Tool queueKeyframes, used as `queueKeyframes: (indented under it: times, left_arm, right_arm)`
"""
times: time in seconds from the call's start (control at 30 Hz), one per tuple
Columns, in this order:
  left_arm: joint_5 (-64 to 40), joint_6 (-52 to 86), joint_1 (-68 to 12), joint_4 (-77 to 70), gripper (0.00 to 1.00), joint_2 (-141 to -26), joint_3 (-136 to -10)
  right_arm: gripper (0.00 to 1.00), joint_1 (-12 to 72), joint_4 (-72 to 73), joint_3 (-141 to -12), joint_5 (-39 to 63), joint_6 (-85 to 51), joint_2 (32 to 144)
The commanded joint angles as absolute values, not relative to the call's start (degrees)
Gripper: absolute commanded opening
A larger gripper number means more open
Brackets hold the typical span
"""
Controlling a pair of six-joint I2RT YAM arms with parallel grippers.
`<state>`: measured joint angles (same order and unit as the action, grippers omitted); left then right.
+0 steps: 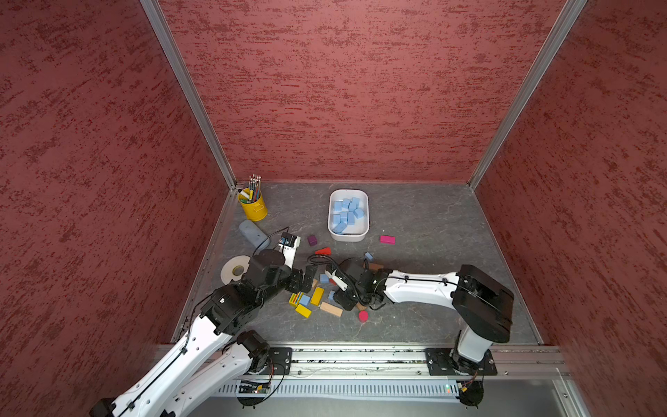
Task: Pick out the blue building blocks
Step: Pick up the building block from the center of the board.
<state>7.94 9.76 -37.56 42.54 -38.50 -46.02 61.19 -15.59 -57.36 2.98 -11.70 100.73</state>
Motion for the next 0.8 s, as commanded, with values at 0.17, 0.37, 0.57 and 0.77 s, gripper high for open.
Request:
queueKeyframes:
  times: [0.17,0.37,0.57,0.77]
  left_arm:
    - [8.61,10.01,-37.28,40.5,1.0,-37.27,-45.7]
    - [8.7,10.03,-37.35,40.43,1.0,-37.18,-45.7]
    - [9.05,10.14,-37.28,40.43,0.99,-36.83,-45.7]
    - [9.53,10.2,-37.28,40.44,1.0,-36.14,-45.64]
  right_arm:
    - [0.44,63.15,-16.52,-59.98,-0.38,-10.89,104.25]
    - [0.35,63.46,-16.92,-60.77,-2.17,-10.88,105.16]
    - [0.23,63.54,-16.7,-60.72,-3.39,-10.91,104.62]
    - [0.14,63.55,-14.39,-59.95,-2.63,-11.29,102.36]
